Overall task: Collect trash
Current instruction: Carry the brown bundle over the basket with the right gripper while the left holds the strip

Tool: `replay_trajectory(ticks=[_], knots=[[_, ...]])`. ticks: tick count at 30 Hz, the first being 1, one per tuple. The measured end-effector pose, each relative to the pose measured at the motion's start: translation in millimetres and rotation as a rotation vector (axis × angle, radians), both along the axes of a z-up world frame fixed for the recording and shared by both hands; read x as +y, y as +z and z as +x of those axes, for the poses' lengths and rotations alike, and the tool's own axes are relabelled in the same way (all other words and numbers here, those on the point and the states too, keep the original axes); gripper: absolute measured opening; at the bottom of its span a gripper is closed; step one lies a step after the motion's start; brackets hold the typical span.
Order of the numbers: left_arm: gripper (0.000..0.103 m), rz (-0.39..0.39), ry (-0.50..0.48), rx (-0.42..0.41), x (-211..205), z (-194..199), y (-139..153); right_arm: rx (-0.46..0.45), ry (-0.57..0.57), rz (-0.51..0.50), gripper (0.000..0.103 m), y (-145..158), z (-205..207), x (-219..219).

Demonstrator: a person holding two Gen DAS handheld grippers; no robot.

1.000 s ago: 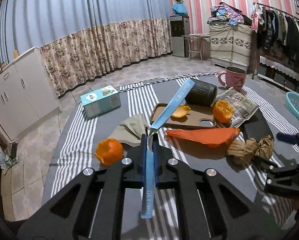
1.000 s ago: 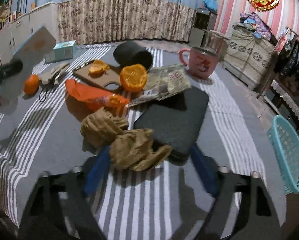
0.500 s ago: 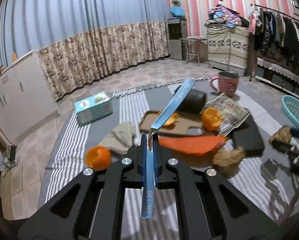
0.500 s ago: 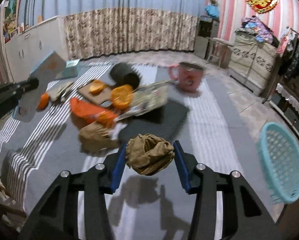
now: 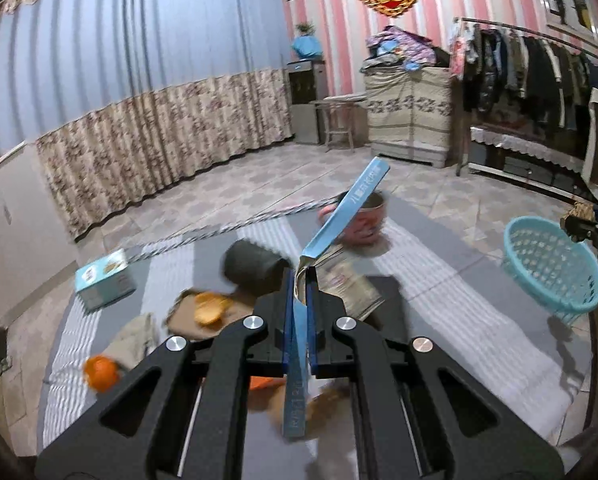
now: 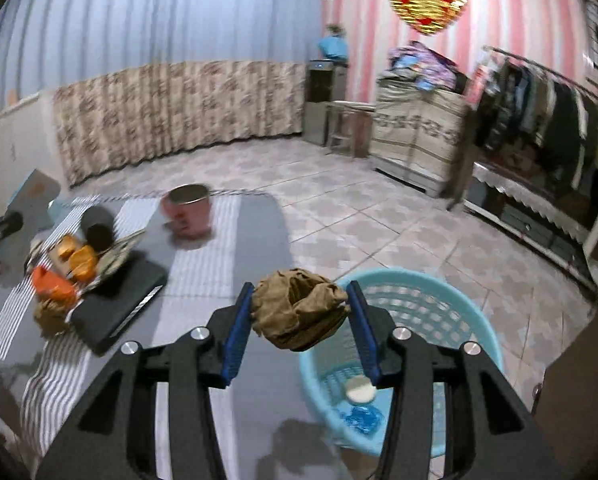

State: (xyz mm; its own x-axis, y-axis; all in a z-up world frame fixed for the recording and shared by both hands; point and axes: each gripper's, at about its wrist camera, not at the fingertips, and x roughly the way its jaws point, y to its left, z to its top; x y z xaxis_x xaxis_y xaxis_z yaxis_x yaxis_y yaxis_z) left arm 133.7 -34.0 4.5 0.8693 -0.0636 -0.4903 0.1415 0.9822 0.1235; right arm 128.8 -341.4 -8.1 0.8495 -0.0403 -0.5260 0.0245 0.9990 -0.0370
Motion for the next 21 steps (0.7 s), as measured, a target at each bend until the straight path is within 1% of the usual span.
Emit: replay_trajectory(ticks=[3,6,10,13,16,19,21], knots=[[0.004,0.009,-0.031,-0.013,-29.6,5.0,3.7,0.007,-0.066,0.048,0.046,-8.5,1.6,-32.5],[0.004,0.006,-0.062,-0.015,-60.1,9.9,3.3,0.017,-0.102,0.023,0.046,-12.8,8.8,-49.5],[0.004,-0.01,-0.113,-0.008,-102.4,17.2,-0.8,0.007,-0.141,0.055,0.046,-7.9,12.3,-76.7],[0.004,-0.027,-0.15,0.013,-129.1,21.9,-7.3,0.006,-0.167,0.039,0.046,-9.9,12.6,-87.3],[0.004,-0.03,-0.186,0.023,-157.6,26.0,-13.8,0.014,-0.189,0.064,0.046,-14.8,13.5,-98.9],[0.004,-0.034,-0.221,0.025,-184.5,26.5,-17.8,0.022,-0.22,0.063,0.046,-17.9,13.6,-109.9],[0.004,-0.034,-0.237,0.024,-196.1,26.3,-18.9,0.019,-0.233,0.082,0.046,-17.4,13.1,-119.0]])
